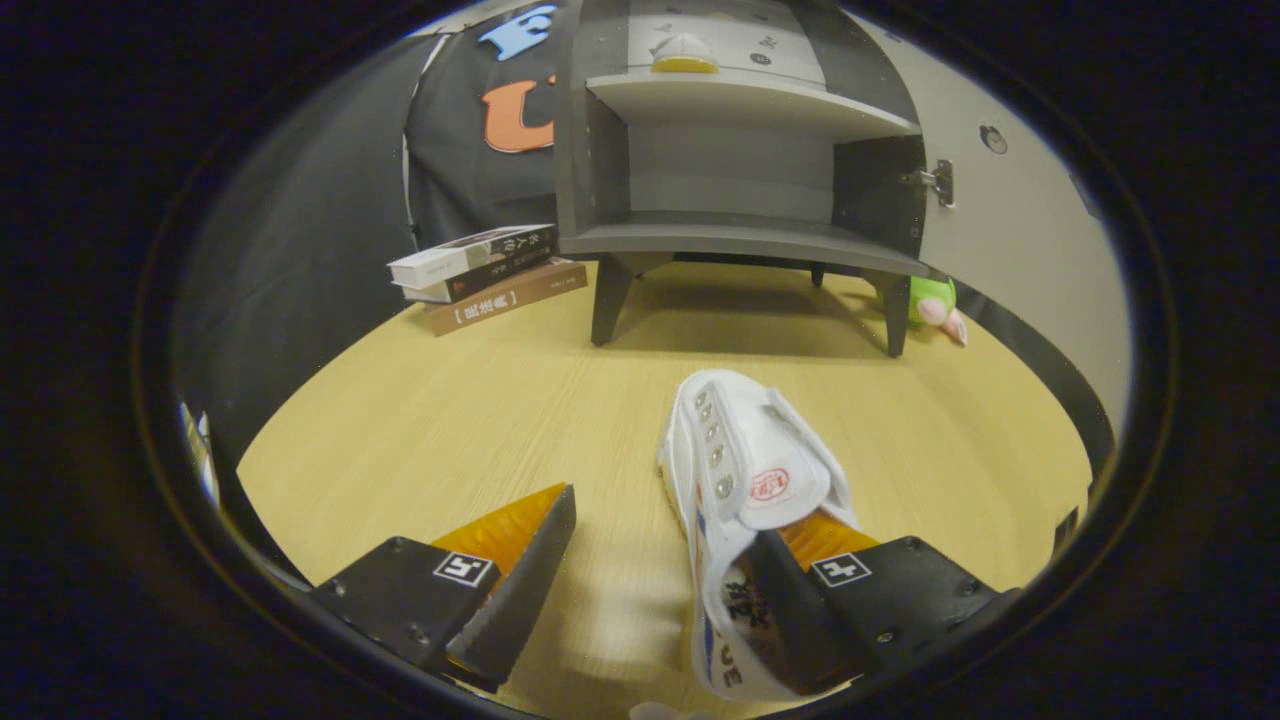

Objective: Open the shoe cabinet door, grab the shoes and put them into the shoe cabinet, then close the shoe cabinet door.

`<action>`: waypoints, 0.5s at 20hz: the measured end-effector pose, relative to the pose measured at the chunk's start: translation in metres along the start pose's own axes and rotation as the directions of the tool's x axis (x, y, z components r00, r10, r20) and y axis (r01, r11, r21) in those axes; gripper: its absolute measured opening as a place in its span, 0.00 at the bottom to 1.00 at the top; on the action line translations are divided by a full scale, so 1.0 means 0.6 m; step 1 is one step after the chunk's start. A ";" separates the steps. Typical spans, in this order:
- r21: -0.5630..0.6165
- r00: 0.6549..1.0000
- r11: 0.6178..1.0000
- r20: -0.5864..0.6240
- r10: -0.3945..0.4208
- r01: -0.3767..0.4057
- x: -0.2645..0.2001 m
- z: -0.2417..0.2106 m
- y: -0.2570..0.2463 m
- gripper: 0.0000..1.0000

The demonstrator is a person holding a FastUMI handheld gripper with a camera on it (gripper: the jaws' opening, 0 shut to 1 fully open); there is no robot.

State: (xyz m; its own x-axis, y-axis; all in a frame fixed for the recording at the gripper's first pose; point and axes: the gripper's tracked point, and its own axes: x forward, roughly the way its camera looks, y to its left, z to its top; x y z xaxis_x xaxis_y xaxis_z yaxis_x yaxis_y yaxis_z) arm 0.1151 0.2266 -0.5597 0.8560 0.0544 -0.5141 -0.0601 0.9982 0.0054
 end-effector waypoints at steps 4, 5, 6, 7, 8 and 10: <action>-0.003 0.999 0.999 -0.009 0.036 -0.036 0.011 0.000 0.000 1.00; -0.006 0.996 0.996 -0.010 0.086 -0.086 0.007 -0.001 0.014 1.00; -0.017 0.995 0.995 -0.016 0.102 -0.102 0.008 -0.002 0.017 0.92; -0.031 0.994 0.994 -0.016 0.108 -0.109 0.008 -0.002 0.015 0.85; -0.035 0.994 0.993 -0.016 0.110 -0.110 0.012 -0.002 0.009 0.78; -0.033 0.995 0.994 -0.009 0.102 -0.102 0.025 0.004 -0.001 0.59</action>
State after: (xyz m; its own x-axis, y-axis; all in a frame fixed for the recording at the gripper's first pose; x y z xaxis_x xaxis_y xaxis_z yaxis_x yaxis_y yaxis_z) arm 0.1290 0.2270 -0.5652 0.8406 0.1552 -0.5189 -0.1639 0.9860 0.0294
